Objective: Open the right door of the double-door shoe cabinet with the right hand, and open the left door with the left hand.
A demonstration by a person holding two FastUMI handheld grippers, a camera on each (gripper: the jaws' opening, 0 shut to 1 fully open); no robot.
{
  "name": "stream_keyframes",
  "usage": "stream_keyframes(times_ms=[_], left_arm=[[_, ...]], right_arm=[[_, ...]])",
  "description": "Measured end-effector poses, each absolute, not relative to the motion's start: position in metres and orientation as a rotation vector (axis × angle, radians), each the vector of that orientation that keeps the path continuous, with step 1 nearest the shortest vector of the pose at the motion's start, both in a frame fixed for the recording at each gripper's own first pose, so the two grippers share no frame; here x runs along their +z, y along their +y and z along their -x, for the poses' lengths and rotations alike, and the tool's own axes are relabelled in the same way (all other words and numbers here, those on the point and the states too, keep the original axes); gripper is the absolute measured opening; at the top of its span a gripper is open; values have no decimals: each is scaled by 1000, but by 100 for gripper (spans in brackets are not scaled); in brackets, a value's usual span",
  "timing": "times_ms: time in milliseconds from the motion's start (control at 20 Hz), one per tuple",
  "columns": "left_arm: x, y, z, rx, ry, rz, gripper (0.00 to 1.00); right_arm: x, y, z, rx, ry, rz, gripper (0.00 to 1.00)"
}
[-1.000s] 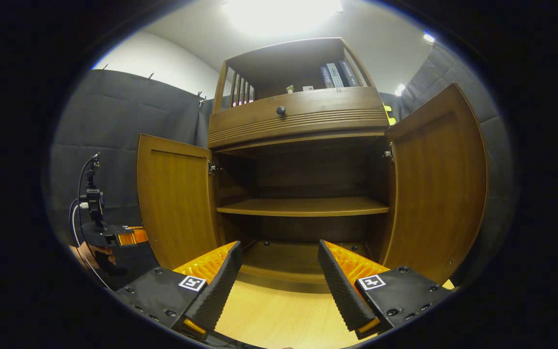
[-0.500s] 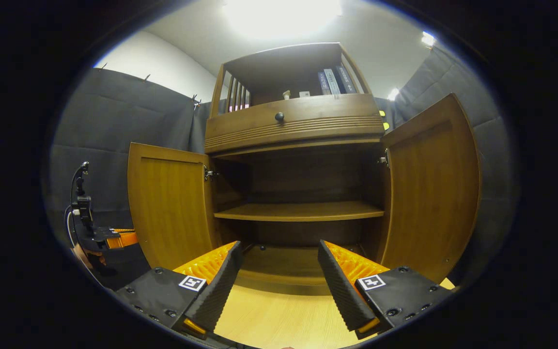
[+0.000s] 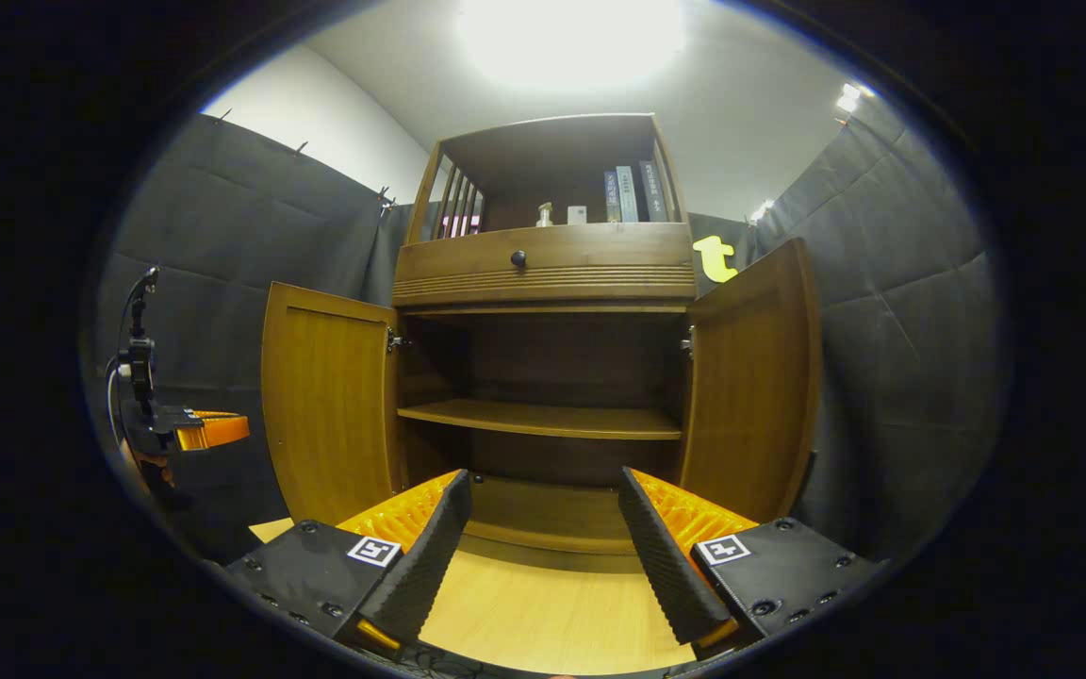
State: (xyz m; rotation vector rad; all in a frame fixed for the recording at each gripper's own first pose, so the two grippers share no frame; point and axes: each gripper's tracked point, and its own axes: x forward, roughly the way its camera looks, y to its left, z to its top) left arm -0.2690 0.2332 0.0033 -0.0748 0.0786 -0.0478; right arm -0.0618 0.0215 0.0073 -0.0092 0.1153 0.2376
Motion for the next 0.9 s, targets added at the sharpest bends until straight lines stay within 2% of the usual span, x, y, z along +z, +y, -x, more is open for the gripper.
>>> stream_keyframes(times_ms=[50, 100, 150, 200, 250, 450, 500, 650, 700, 750, 800, 850, 900], left_arm=[[13, 228, 275, -53, 63, 74, 9], [19, 223, 280, -58, 52, 71, 8], [27, 219, 286, -60, 42, 68, 7], [31, 217, 293, -56, 30, 63, 7], [35, 214, 301, -50, 18, 59, 7], [45, 205, 320, -18, -11, 43, 10], [47, 205, 324, -6, -12, 44, 9], [47, 197, 332, -13, -11, 59, 10], [46, 194, 334, -26, -6, 63, 23], [45, 191, 338, -30, 0, 62, 35], [45, 191, 339, -27, 2, 58, 48], [46, 193, 341, -20, 1, 51, 60], [46, 194, 341, -17, -1, 41, 72]], right_arm=[[9, 14, 67, 228, 116, 7, 94], [9, 9, 73, 223, 116, 1, 98], [11, 4, 78, 218, 114, -4, 98], [13, -2, 82, 209, 114, -8, 94], [14, -7, 86, 201, 113, -13, 98], [20, -23, 101, 179, 106, -37, 98], [20, -27, 105, 174, 107, -38, 94], [21, -38, 112, 157, 106, -53, 98], [20, -41, 115, 153, 109, -63, 94], [19, -43, 117, 149, 113, -72, 98], [19, -46, 119, 146, 115, -79, 98], [19, -48, 121, 142, 113, -85, 94], [20, -50, 122, 137, 112, -93, 98]])
